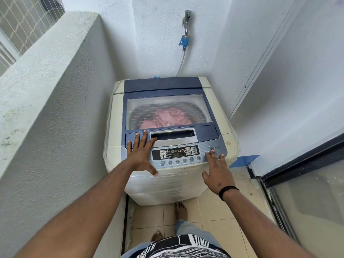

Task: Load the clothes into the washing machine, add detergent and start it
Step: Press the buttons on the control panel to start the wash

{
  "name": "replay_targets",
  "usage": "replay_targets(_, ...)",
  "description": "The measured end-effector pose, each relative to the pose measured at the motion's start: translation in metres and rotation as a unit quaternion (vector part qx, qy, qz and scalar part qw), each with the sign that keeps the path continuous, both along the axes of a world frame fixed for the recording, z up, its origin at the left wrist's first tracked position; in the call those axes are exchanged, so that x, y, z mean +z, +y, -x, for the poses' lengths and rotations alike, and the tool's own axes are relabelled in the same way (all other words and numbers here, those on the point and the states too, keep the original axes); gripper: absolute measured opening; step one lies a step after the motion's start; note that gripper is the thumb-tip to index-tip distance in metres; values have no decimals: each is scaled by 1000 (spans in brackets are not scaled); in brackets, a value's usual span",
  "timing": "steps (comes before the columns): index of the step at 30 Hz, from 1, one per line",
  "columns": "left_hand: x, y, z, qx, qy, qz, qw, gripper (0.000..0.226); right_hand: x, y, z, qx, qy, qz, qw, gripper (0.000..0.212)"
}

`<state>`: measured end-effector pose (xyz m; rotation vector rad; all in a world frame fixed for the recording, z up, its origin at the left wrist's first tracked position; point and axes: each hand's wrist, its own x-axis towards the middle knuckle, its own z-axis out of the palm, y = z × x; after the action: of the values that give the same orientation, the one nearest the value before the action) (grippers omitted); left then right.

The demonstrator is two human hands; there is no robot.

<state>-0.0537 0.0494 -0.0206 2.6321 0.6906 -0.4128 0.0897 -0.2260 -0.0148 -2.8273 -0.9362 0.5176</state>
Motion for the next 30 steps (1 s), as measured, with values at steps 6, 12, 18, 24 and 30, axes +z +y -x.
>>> replay_targets(6, 1, 0, -1, 3, -3, 2, 1000, 144, 12, 15, 21, 72, -20, -50, 996, 68)
replay_targets(12, 1, 0, 0, 7, -4, 3, 1000, 142, 16, 40, 71, 229, -27, -48, 972, 68)
replay_targets(18, -2, 1, -1, 9, -5, -4, 1000, 142, 1, 48, 83, 258, -16, 19, 966, 81)
replay_targets(24, -3, 0, -1, 10, -8, -7, 1000, 141, -3, 47, 86, 246, -17, 21, 969, 85)
replay_targets(30, -1, 1, -1, 16, -10, -1, 1000, 141, 3, 53, 94, 222, 11, 39, 974, 89)
